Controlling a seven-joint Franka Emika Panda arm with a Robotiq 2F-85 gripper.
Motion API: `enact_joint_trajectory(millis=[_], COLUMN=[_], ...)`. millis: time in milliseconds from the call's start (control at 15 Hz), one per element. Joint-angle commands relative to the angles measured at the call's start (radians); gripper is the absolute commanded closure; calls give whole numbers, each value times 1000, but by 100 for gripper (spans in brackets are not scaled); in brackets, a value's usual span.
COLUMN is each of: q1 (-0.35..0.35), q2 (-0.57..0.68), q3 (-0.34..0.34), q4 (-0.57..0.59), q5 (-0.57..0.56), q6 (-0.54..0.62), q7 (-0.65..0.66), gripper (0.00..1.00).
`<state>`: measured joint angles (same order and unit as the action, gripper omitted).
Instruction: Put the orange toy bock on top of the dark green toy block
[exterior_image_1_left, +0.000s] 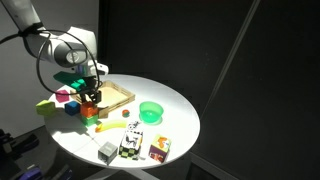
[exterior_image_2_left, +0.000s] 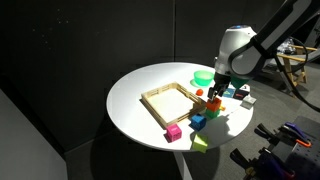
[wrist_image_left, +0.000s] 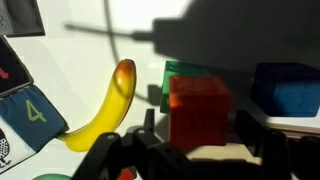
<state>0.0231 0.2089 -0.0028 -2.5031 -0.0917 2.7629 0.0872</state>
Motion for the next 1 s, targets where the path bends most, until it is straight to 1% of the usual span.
enact_joint_trajectory(millis=[0, 333, 533, 800, 933], q1=[6, 3, 7, 16, 20], q2=[-14, -70, -131, -239, -297], q3=[-8, 15, 33, 49, 51], q4=[2, -13, -28, -46, -46], q5=[-9, 36, 74, 124, 148], q6=[-5, -47, -95, -213, -294], q7=[-14, -24, -22, -14, -26], gripper=[0, 0, 0, 0, 0])
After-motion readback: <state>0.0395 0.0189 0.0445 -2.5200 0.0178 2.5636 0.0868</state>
